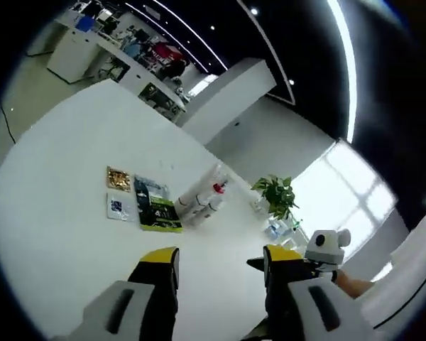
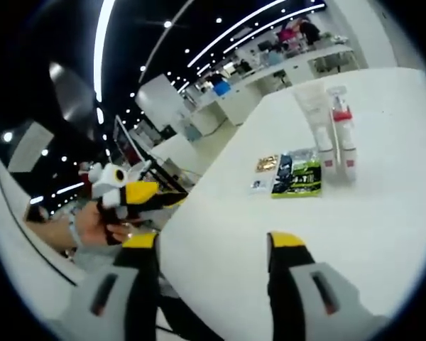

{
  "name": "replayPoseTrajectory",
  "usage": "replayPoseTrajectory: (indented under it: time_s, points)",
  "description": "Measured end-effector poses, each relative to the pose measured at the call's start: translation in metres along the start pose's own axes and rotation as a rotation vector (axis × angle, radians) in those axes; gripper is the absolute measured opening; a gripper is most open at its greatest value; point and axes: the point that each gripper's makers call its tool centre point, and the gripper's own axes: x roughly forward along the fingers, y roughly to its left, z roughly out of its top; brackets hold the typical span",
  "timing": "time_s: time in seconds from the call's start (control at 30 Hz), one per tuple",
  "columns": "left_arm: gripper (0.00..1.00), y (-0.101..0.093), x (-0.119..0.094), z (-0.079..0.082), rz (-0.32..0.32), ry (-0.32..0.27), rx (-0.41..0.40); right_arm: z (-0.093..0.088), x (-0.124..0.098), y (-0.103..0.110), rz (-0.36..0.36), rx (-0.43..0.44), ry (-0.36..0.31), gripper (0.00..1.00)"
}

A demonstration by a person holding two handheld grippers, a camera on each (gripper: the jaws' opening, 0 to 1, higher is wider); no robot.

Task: Arrange the skincare products in the storage area until every visible bottle or jar stands upright without overlapping.

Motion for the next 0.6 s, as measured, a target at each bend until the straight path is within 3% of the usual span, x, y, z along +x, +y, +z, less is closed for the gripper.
replayPoseTrajectory:
  time_s: [0.33, 0.43, 0.6]
  points:
    - [0.57, 0.001, -0.026, -0.014, 0.089, -0.024, 0.142, 0.004, -0.006, -0.002, -0.009, -0.064, -0.077, 0.64]
    - [0.61, -0.002, -0.029, -0.014, 0.103, -0.039, 0.179, 0.005, -0.007, -0.006, -0.02, -0.063, -0.094, 0.68]
    - [0.67, 0.009, -0.027, -0.019, 0.149, -0.047, 0.202, 0.005, -0.011, -0.01, -0.019, -0.066, -0.105, 0.72]
